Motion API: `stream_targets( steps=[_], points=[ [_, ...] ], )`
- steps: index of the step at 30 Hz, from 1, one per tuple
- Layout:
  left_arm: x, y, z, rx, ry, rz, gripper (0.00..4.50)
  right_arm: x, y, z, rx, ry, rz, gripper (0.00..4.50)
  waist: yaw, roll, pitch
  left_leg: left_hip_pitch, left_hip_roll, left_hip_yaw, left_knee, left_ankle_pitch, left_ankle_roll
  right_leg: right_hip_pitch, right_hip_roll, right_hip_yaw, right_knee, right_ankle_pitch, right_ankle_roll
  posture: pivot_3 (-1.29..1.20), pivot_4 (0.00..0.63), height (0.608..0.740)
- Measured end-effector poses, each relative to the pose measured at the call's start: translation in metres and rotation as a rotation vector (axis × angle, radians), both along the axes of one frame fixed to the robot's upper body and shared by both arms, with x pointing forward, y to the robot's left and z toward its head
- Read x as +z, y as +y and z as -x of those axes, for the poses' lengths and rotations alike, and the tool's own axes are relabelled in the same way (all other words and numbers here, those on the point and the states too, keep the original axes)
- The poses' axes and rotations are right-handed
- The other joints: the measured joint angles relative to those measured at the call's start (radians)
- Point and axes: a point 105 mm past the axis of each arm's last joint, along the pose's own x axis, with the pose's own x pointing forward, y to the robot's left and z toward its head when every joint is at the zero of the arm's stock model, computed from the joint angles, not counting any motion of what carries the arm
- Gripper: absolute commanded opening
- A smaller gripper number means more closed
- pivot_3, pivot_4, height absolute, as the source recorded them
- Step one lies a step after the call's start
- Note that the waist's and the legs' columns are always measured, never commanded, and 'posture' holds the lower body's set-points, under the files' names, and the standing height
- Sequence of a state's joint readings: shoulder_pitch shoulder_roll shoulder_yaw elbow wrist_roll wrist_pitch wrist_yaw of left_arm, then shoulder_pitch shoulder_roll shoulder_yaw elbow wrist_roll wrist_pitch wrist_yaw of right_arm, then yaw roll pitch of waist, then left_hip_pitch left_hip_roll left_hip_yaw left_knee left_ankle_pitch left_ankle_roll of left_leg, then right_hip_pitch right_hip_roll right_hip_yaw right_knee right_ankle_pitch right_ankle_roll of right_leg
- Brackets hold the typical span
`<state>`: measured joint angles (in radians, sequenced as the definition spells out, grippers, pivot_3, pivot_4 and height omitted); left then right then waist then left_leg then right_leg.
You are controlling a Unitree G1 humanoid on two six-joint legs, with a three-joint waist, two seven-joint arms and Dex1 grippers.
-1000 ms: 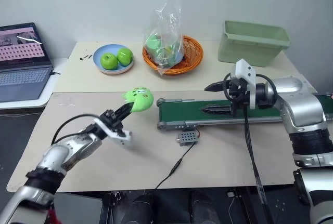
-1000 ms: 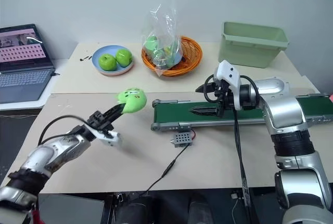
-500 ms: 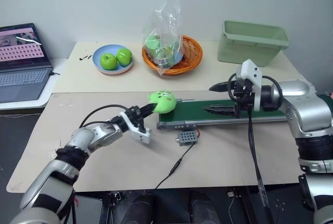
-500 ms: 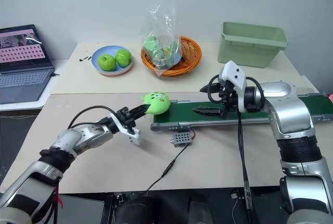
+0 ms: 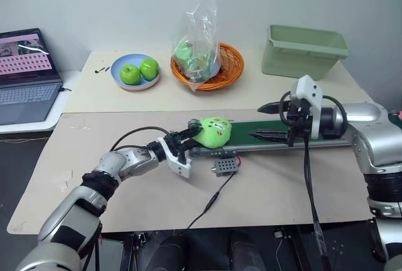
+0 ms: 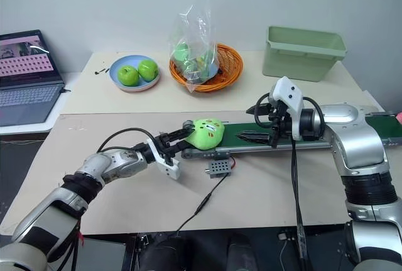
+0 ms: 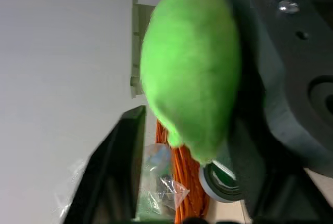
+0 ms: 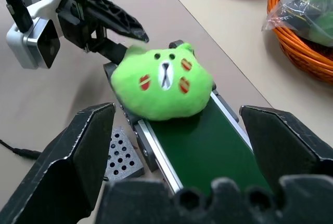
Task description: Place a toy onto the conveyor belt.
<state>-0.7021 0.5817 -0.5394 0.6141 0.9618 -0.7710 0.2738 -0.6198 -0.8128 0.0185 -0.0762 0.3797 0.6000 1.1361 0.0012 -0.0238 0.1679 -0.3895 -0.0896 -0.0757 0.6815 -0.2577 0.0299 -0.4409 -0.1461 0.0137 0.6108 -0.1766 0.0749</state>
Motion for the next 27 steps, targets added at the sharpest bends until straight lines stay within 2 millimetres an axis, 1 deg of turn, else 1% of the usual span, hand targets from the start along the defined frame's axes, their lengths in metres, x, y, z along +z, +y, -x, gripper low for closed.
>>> stream_targets(
  steps=[1, 2, 6, 8, 10, 11, 12, 14, 16, 18, 19, 21, 23, 25, 27],
  points=[
    [0.003, 0.000, -0.001, 0.006, 0.014, 0.022, 4.26, 0.000, 0.000, 0.000, -0.001, 0.000, 0.000, 4.50, 0.000, 0.000, 0.000, 0.000, 0.000, 0.000, 0.000, 0.000, 0.000, 0.000, 0.000, 0.000, 0.000, 0.000, 0.000, 0.00, 0.150, 0.740],
    [0.005, -0.001, -0.001, 0.008, 0.024, 0.037, 4.46, 0.000, 0.000, 0.000, -0.002, -0.001, 0.000, 4.50, 0.000, 0.000, 0.000, 0.000, 0.000, 0.000, 0.001, 0.000, 0.000, 0.000, 0.000, 0.000, 0.000, 0.000, 0.000, 0.00, 0.150, 0.740],
    [0.023, -0.002, -0.003, 0.025, 0.074, 0.134, 4.46, 0.000, 0.000, -0.001, -0.002, 0.000, -0.001, 4.50, -0.002, 0.000, 0.000, 0.000, 0.000, 0.000, 0.001, 0.000, 0.000, 0.000, 0.000, 0.000, 0.000, 0.000, 0.000, 0.00, 0.150, 0.740],
    [0.033, 0.002, -0.005, 0.054, 0.123, 0.208, 4.46, 0.000, 0.000, -0.001, -0.001, 0.001, -0.003, 4.50, -0.004, 0.000, 0.000, 0.000, 0.001, 0.000, 0.001, 0.000, 0.000, 0.000, 0.000, 0.000, 0.000, 0.000, 0.000, 0.00, 0.150, 0.740],
    [0.040, 0.008, -0.008, 0.093, 0.210, 0.287, 4.46, 0.000, 0.000, -0.001, 0.000, 0.003, -0.003, 4.50, -0.005, 0.000, 0.000, 0.000, 0.001, 0.000, 0.001, 0.000, 0.000, 0.000, 0.000, 0.000, 0.000, 0.000, 0.000, 0.00, 0.150, 0.740],
    [0.041, 0.011, -0.009, 0.116, 0.318, 0.356, 4.46, 0.000, 0.000, -0.001, 0.004, 0.004, -0.002, 4.50, -0.007, 0.000, 0.000, 0.000, 0.001, 0.000, 0.001, 0.000, 0.001, 0.000, 0.000, 0.000, 0.001, 0.000, 0.000, 0.00, 0.150, 0.740],
    [0.039, 0.012, -0.009, 0.123, 0.391, 0.389, 4.46, 0.000, 0.001, -0.001, 0.006, 0.006, -0.003, 4.50, -0.008, 0.000, 0.000, 0.000, 0.001, 0.000, 0.001, 0.000, 0.001, 0.000, 0.000, 0.000, 0.001, 0.000, 0.000, 0.00, 0.150, 0.740],
    [0.025, 0.014, -0.004, 0.123, 0.635, 0.441, 4.46, 0.003, 0.001, -0.003, 0.012, 0.002, -0.002, 4.50, -0.015, 0.000, 0.000, 0.000, 0.001, 0.000, 0.002, 0.000, 0.001, 0.000, 0.000, 0.000, 0.001, 0.000, 0.000, 0.00, 0.150, 0.740],
    [0.014, 0.019, -0.001, 0.144, 0.779, 0.460, 4.46, 0.004, -0.001, -0.004, 0.011, -0.001, 0.000, 4.50, -0.018, 0.000, 0.000, 0.000, 0.001, 0.000, 0.002, 0.000, 0.001, 0.000, 0.000, 0.000, 0.001, 0.000, 0.000, 0.00, 0.150, 0.740],
    [0.011, 0.035, 0.000, 0.183, 0.936, 0.551, 4.46, 0.003, -0.003, -0.006, 0.006, 0.000, 0.002, 4.50, -0.022, 0.000, 0.000, 0.000, 0.001, 0.000, 0.002, 0.000, 0.001, 0.000, 0.001, 0.000, 0.001, 0.000, 0.000, 0.00, 0.150, 0.740],
    [0.012, 0.041, 0.000, 0.196, 0.961, 0.572, 4.46, 0.002, -0.005, -0.007, 0.000, 0.005, 0.004, 4.50, -0.022, 0.000, 0.000, 0.000, 0.001, 0.000, 0.002, 0.000, 0.001, 0.000, 0.001, 0.000, 0.001, 0.000, 0.000, 0.00, 0.150, 0.740],
    [0.022, 0.056, 0.004, 0.190, 1.054, 0.677, 4.46, 0.001, -0.007, -0.008, 0.002, 0.009, 0.002, 4.50, -0.023, 0.000, 0.000, 0.000, 0.002, 0.000, 0.002, 0.000, 0.001, 0.000, 0.001, 0.001, 0.001, 0.000, 0.000, 0.00, 0.150, 0.740],
    [0.039, 0.064, 0.012, 0.125, 1.133, 0.787, 4.46, 0.003, -0.005, -0.011, 0.006, 0.004, -0.005, 4.50, -0.024, 0.000, 0.000, 0.000, 0.002, 0.000, 0.002, 0.000, 0.001, 0.000, 0.001, 0.001, 0.001, 0.000, 0.000, 0.00, 0.150, 0.740],
    [0.053, 0.061, 0.018, 0.053, 1.158, 0.822, 4.46, 0.005, -0.003, -0.014, 0.011, -0.006, -0.009, 4.50, -0.021, 0.000, 0.000, 0.001, 0.002, 0.000, 0.002, 0.000, 0.001, 0.000, 0.001, 0.001, 0.000, 0.000, 0.000, 0.00, 0.150, 0.740],
    [0.063, 0.059, 0.024, 0.002, 1.214, 0.856, 4.46, 0.006, 0.006, -0.016, 0.041, -0.007, -0.019, 4.50, -0.018, 0.000, 0.000, 0.001, 0.002, 0.000, 0.002, 0.000, 0.000, 0.001, 0.001, 0.001, 0.000, 0.000, 0.000, 0.00, 0.150, 0.740]
  ],
)
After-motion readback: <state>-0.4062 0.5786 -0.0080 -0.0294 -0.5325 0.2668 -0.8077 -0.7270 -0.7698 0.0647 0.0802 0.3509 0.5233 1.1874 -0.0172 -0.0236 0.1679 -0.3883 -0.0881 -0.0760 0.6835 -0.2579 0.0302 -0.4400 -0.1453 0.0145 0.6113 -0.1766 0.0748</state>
